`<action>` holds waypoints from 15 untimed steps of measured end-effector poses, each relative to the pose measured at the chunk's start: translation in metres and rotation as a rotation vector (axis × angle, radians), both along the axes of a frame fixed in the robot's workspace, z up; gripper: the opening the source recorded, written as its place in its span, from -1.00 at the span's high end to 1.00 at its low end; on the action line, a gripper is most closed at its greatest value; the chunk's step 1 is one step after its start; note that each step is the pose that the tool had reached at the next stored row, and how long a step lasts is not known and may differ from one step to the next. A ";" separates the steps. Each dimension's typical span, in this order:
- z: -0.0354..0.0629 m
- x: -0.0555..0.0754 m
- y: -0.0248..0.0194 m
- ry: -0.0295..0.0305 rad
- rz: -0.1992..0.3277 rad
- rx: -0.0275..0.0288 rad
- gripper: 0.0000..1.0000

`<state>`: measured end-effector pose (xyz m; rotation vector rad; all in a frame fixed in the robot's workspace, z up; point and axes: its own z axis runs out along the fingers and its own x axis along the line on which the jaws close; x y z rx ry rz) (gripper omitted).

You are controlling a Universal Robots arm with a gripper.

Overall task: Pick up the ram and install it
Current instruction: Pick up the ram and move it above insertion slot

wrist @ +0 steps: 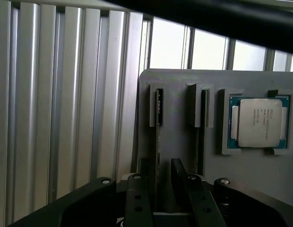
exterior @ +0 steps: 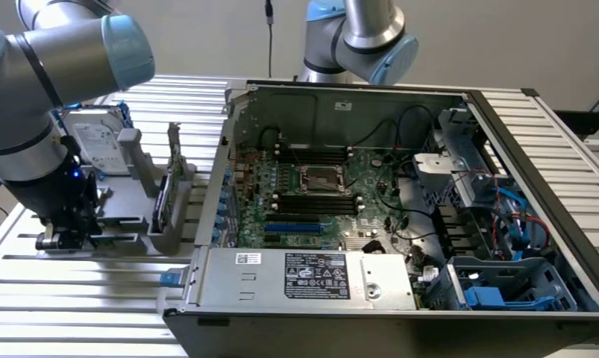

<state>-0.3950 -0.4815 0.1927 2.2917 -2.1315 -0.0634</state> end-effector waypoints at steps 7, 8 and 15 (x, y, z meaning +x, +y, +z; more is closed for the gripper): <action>-0.0001 0.001 -0.0001 0.0000 0.000 0.0011 0.65; -0.0001 0.001 -0.0001 0.0000 0.000 0.0011 0.65; 0.0000 0.003 -0.0001 0.0001 -0.002 0.0014 0.72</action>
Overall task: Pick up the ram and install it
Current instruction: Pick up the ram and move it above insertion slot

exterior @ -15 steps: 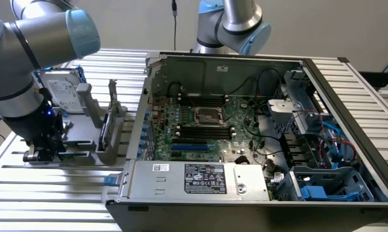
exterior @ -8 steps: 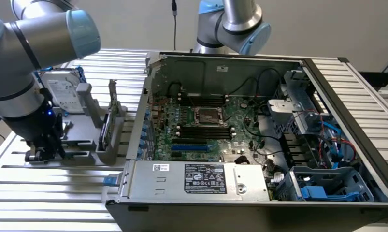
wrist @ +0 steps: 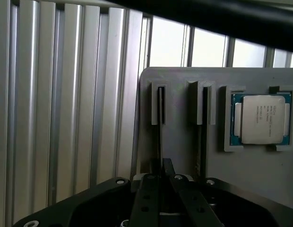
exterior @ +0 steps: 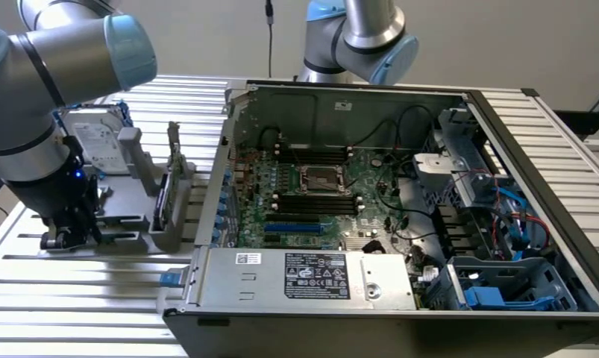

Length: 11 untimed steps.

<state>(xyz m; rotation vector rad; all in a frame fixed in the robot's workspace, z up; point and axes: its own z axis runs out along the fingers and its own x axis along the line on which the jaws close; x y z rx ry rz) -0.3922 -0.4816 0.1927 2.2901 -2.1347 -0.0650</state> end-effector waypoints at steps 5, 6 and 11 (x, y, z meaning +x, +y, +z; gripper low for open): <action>0.0000 0.000 0.0000 0.0001 -0.003 0.0002 0.72; 0.0000 0.000 0.0000 0.0003 -0.005 0.0002 0.72; 0.0005 0.000 0.0000 0.0038 -0.029 0.0002 0.72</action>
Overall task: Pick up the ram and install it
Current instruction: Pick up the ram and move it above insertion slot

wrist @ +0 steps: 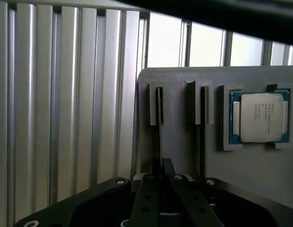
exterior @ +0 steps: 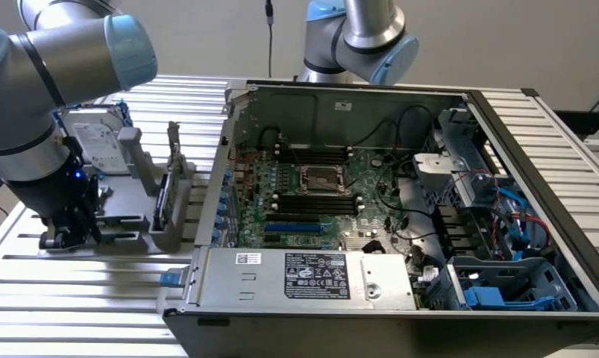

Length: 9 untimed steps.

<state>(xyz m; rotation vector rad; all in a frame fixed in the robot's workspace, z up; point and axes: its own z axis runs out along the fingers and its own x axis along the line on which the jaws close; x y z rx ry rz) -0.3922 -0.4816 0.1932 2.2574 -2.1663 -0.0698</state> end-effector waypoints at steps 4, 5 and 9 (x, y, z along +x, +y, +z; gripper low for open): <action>0.0004 0.000 0.0000 0.0038 -0.019 0.0000 0.72; 0.0009 0.000 0.0000 0.0047 -0.022 -0.0001 0.72; 0.0049 0.000 0.0000 0.0069 -0.024 0.0000 0.72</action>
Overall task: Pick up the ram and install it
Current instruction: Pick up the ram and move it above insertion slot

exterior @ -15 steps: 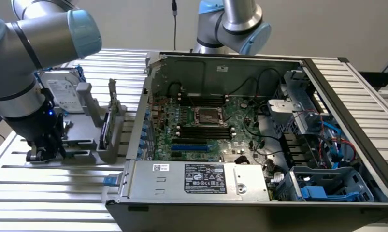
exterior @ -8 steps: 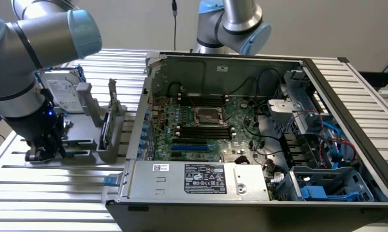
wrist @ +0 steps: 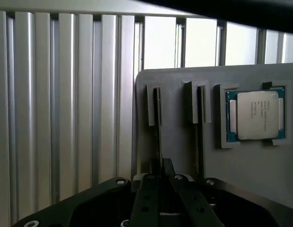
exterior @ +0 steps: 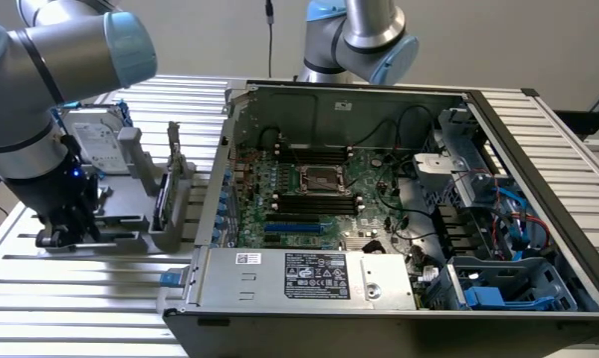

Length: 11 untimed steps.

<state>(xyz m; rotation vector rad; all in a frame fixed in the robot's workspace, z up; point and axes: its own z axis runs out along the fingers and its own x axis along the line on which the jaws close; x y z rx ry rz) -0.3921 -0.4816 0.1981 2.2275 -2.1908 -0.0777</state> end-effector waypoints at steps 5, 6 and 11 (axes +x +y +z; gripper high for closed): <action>0.0090 0.000 0.0000 0.0023 -0.001 -0.0001 0.72; 0.0116 0.000 0.0000 0.0027 -0.001 -0.0001 0.72; 0.0290 0.000 0.0000 0.0044 -0.001 -0.0001 0.72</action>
